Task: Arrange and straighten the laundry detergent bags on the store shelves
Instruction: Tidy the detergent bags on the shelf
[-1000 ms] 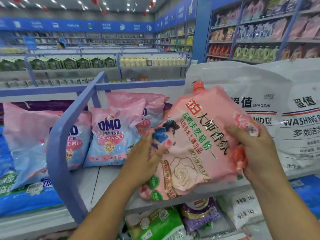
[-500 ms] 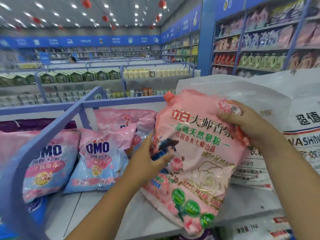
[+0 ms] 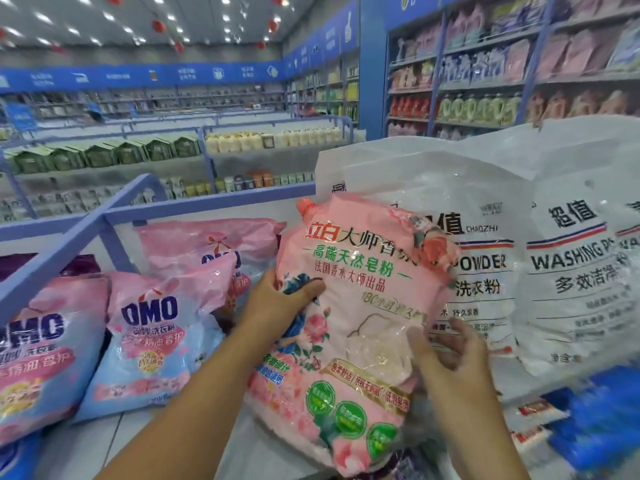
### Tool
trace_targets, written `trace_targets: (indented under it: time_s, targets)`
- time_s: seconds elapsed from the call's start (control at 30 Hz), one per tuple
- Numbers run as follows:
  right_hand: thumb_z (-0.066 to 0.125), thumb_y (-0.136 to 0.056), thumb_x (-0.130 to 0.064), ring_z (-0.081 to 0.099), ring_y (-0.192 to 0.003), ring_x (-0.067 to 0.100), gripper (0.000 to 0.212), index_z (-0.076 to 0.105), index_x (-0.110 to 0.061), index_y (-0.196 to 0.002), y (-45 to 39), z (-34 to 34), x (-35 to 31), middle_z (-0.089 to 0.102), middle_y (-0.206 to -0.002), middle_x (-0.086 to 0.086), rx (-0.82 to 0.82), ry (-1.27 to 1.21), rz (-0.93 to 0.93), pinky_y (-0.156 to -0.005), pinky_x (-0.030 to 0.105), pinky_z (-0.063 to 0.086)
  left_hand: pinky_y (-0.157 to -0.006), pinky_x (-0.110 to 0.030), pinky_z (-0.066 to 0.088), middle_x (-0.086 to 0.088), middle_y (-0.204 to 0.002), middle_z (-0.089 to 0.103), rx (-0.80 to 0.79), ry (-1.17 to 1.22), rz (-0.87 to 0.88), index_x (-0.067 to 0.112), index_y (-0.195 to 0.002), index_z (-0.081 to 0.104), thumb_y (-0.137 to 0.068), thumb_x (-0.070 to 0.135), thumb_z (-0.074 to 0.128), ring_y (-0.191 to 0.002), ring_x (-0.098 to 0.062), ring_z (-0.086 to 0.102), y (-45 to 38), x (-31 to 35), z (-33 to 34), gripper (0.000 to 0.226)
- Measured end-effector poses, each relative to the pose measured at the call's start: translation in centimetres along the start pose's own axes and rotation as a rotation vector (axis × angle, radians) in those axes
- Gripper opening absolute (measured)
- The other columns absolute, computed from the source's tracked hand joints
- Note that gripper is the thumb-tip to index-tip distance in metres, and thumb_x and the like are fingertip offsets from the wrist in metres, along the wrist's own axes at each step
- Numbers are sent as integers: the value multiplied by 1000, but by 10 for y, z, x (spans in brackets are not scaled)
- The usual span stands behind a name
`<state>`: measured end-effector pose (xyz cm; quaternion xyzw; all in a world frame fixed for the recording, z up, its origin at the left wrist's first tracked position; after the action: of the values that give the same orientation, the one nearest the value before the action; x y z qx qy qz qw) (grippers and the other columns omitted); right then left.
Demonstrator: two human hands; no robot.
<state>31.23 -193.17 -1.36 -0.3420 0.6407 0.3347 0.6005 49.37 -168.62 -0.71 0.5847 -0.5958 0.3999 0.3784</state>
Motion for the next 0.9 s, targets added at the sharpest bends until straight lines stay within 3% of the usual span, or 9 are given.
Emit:
trace_targets:
  time_s: [0.07, 0.23, 0.43, 0.57, 0.67, 0.73, 0.8, 0.83, 0.9]
  targets:
    - [69, -53, -78, 72, -99, 16, 80, 50, -45, -123, 4, 31, 25, 70, -111, -17, -178, -6, 136, -81, 43, 59, -89, -43, 57, 13, -104, 72, 3, -23, 15, 35, -111, 59, -49, 81, 77, -95, -16, 69, 1, 1, 1, 79]
    - [81, -76, -48, 74, -96, 16, 55, 55, -37, -123, -19, 47, 30, 75, -110, -9, -88, -257, 155, -88, 45, 60, -64, -23, 45, 16, -97, 67, 20, -5, 67, 31, -111, 57, -73, 58, 81, -88, -4, 63, 7, 8, 1, 53]
    - [81, -82, -35, 74, -96, 11, 47, 55, -34, -121, -17, 46, 26, 74, -113, -9, -79, -319, 108, -80, 39, 62, -77, -33, 54, 9, -102, 72, 31, 55, 66, 26, -114, 60, -69, 58, 83, -93, -13, 68, 15, 8, -3, 60]
    - [81, -83, -31, 75, -93, 15, 43, 58, -30, -120, -14, 38, 19, 75, -111, -5, -80, -338, 88, -76, 42, 63, -64, -22, 54, 5, -101, 73, 50, 155, 54, 24, -104, 61, -70, 44, 88, -87, -10, 69, 32, 19, -9, 48]
    - [77, -85, -30, 76, -85, 9, 32, 61, -35, -113, -5, 17, 1, 77, -101, -10, -115, -284, 28, -64, 27, 59, -84, -36, 59, 1, -104, 77, 8, 274, 2, 20, -111, 65, -67, 39, 91, -94, -19, 74, 55, 24, -16, 54]
    - [76, -84, -30, 77, -80, 13, 29, 63, -34, -109, 3, -3, -11, 79, -95, -8, -147, -270, 33, -66, 31, 59, -94, -46, 52, -10, -109, 76, -118, 413, -71, 14, -117, 67, -64, 41, 92, -100, -31, 71, 80, 21, -19, 65]
    - [76, -80, -37, 77, -77, 12, 27, 65, -35, -104, 16, -17, -20, 79, -91, -10, -203, -199, 30, -71, 32, 57, -94, -53, 47, -19, -110, 72, -203, 435, -157, 9, -117, 68, -56, 55, 93, -97, -34, 63, 112, 10, -23, 79]
    - [75, -78, -41, 76, -75, 10, 27, 65, -37, -103, 25, -19, -23, 79, -89, -13, -243, -173, 28, -73, 32, 56, -98, -55, 48, -24, -111, 71, -206, 462, -198, 9, -111, 71, -54, 56, 91, -98, -34, 65, 130, 0, -24, 77]
    - [76, -76, -46, 74, -69, 1, 26, 63, -40, -99, 48, -17, -29, 75, -80, -24, -311, -107, 15, -67, 23, 56, -106, -53, 48, -16, -114, 73, -166, 550, -274, 15, -101, 76, -53, 54, 91, -107, -37, 70, 167, -21, -29, 64]
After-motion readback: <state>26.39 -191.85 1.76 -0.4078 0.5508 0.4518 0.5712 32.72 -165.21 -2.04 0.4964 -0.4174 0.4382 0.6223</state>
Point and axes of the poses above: each hand's wrist, its own y-axis away from the middle knuckle, its own z-axis out of the palm, x = y × z, the point moved 10 cm from there along -y, towards the middle knuckle
